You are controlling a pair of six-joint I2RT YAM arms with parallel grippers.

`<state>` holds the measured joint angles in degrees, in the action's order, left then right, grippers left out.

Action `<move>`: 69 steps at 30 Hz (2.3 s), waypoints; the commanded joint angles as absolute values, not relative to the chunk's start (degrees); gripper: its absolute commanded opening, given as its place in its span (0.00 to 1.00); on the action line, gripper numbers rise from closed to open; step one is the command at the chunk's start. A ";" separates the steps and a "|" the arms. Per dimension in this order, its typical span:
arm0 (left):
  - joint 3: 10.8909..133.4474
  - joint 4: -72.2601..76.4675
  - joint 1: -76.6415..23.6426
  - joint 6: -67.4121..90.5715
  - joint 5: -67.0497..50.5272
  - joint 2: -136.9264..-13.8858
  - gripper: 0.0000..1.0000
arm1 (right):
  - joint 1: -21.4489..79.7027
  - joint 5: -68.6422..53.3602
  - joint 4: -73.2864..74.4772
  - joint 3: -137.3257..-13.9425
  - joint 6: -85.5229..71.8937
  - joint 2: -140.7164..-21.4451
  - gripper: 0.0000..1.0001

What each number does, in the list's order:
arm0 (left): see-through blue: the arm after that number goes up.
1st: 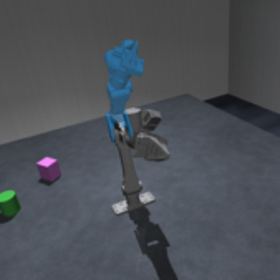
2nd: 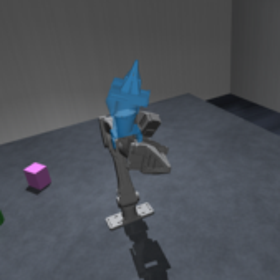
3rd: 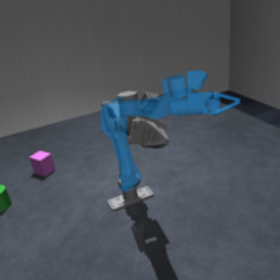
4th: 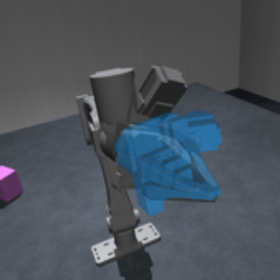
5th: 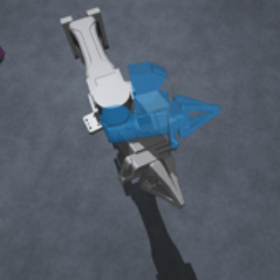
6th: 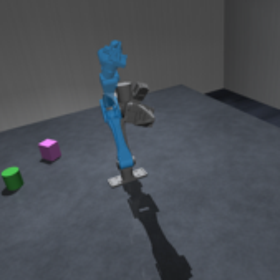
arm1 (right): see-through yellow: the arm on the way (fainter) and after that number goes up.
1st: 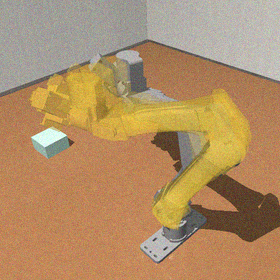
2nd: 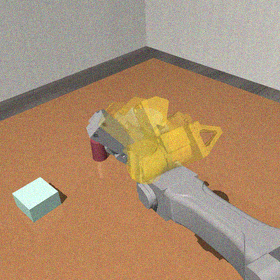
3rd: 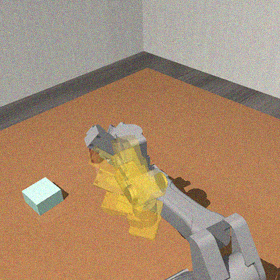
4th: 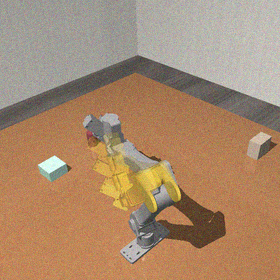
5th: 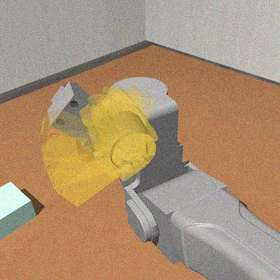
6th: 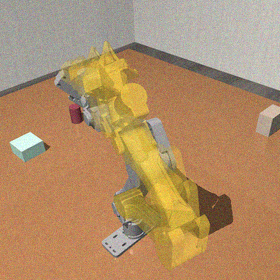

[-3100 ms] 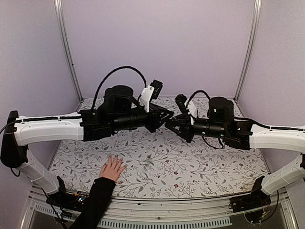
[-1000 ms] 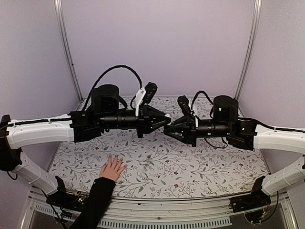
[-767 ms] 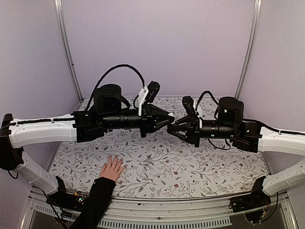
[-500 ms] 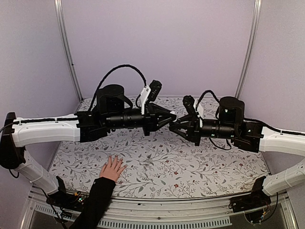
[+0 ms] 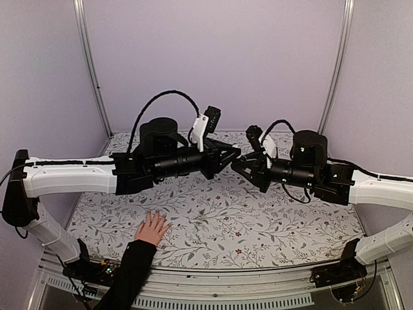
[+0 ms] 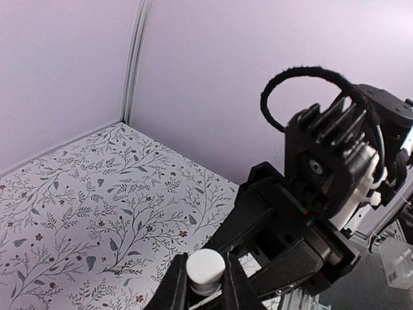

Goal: Paint the nails
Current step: Unscrew the nail polish bottle.

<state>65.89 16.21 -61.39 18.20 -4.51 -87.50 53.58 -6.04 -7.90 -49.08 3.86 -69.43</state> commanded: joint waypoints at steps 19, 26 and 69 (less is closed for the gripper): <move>58.69 10.09 -59.44 9.57 -12.89 -71.48 0.79 | 53.18 -18.83 -12.77 -47.49 3.19 -65.16 0.00; 59.35 9.36 -59.16 0.09 -27.13 -72.38 0.77 | 53.17 -31.30 -12.57 -47.53 4.47 -64.95 0.00; 63.15 15.45 -61.00 11.07 -9.25 -83.18 0.00 | 53.26 -13.43 -7.79 -54.64 7.31 -72.42 0.00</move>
<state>61.76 14.74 -60.42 6.87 -15.79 -80.34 53.19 -23.79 -3.86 -53.08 8.40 -71.22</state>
